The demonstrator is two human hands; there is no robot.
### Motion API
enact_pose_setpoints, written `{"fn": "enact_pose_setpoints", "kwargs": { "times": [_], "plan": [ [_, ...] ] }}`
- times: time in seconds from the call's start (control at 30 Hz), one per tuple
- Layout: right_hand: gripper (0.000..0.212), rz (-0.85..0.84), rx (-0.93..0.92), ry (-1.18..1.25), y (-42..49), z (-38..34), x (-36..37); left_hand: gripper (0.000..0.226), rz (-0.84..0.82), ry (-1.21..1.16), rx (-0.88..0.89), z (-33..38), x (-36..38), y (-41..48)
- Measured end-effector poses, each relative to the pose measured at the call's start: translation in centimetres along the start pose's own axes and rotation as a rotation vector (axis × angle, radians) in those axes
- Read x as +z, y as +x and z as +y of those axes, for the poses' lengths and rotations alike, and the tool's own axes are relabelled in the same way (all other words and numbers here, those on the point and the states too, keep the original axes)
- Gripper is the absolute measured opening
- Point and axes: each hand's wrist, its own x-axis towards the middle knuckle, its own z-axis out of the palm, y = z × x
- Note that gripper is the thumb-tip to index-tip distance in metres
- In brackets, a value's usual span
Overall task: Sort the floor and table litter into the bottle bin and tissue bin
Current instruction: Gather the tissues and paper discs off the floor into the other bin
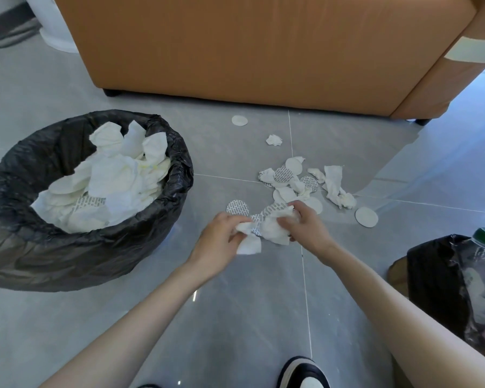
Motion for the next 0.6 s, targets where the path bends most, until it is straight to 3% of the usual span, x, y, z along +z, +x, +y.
{"fn": "enact_pose_setpoints", "kwargs": {
  "times": [0.1,0.27,0.43,0.6],
  "plan": [
    [0.012,0.140,-0.172,0.103,-0.3,-4.6,-0.3,0.030,0.227,-0.121,0.075,3.9,-4.4,1.7],
    [0.013,0.192,-0.316,0.348,-1.6,-12.8,0.7,0.029,0.488,-0.083,0.131,7.3,-11.8,1.9],
    [0.008,0.035,-0.513,0.290,-2.4,-20.2,4.6,0.028,0.652,0.081,0.065,5.5,-17.0,-0.4],
    [0.023,-0.169,-0.559,0.122,-1.9,-23.2,10.0,0.027,0.706,0.169,-0.108,0.0,-20.7,-2.3]
  ]
}}
